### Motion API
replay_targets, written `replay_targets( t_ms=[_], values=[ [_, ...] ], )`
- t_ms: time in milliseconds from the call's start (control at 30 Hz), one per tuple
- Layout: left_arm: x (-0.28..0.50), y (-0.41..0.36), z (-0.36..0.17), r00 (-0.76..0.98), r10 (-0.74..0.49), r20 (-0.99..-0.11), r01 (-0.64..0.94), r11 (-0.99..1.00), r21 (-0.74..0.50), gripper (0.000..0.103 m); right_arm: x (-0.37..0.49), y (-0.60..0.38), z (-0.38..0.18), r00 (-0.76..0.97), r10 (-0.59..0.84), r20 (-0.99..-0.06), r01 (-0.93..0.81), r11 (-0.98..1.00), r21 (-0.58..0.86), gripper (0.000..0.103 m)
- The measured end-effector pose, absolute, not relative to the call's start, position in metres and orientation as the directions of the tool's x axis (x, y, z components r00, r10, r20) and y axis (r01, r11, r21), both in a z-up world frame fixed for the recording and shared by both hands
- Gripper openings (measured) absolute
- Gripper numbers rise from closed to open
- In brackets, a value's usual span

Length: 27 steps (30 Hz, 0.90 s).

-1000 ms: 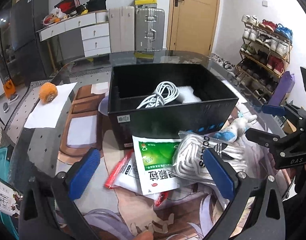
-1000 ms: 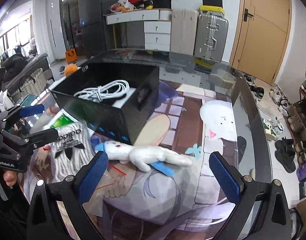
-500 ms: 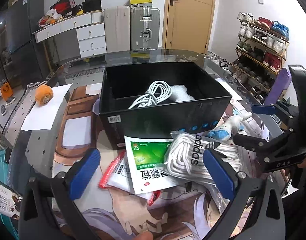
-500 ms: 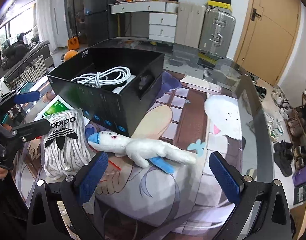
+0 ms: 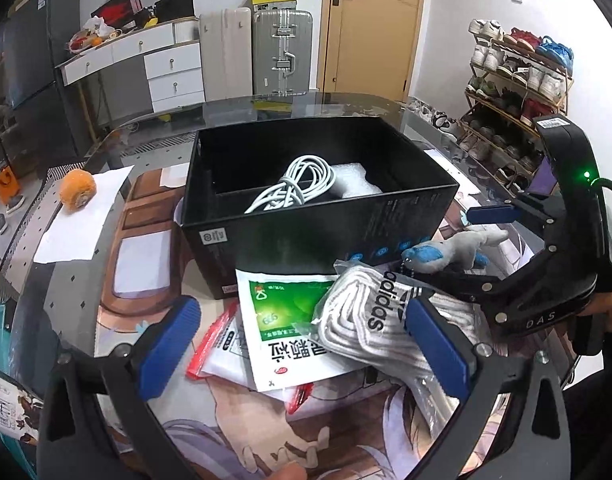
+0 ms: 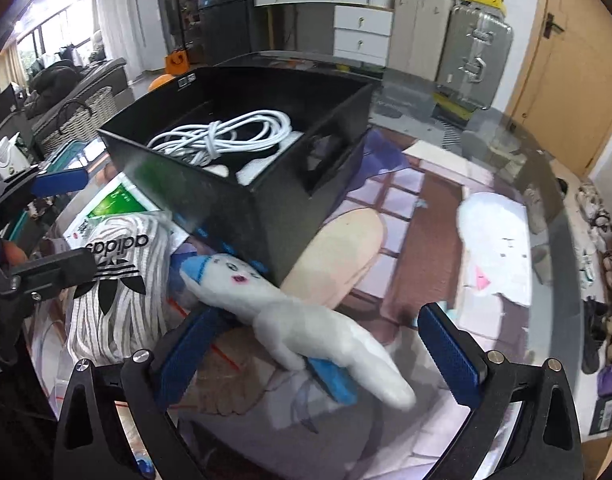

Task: Organize soft objects
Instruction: 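Grasp the white plush toy with the right tool while the left tool grasps the adidas sock bag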

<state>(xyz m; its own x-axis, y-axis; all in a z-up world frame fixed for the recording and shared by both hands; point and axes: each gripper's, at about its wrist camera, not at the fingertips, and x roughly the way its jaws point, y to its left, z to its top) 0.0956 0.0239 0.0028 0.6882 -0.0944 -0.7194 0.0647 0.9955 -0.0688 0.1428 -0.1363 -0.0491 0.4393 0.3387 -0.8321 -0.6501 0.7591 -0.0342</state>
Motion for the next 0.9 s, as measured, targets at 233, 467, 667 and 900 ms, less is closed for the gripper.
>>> replay_targets(
  t_ms=[233, 467, 667, 900],
  values=[
    [0.096, 0.025, 0.003, 0.688, -0.092, -0.72, 0.064, 0.996, -0.066, 0.103, 0.13, -0.129, -0.047, 0.405, 0.368, -0.837, -0.693, 0.721, -0.018, 0.055],
    [0.092, 0.024, 0.007, 0.695, -0.101, -0.712, 0.075, 0.995, -0.069, 0.103, 0.109, -0.128, -0.042, 0.431, 0.373, -0.821, -0.717, 0.695, -0.061, 0.035],
    [0.088, 0.017, 0.013, 0.693, -0.156, -0.704, 0.127, 0.987, -0.094, 0.103, 0.088, -0.145, -0.024, 0.467, 0.417, -0.78, -0.709, 0.703, -0.049, 0.035],
    [0.092, -0.006, 0.01, 0.65, -0.245, -0.719, 0.215, 0.967, -0.135, 0.103, 0.079, -0.159, -0.019, 0.485, 0.418, -0.768, -0.697, 0.715, -0.05, 0.035]
  ],
)
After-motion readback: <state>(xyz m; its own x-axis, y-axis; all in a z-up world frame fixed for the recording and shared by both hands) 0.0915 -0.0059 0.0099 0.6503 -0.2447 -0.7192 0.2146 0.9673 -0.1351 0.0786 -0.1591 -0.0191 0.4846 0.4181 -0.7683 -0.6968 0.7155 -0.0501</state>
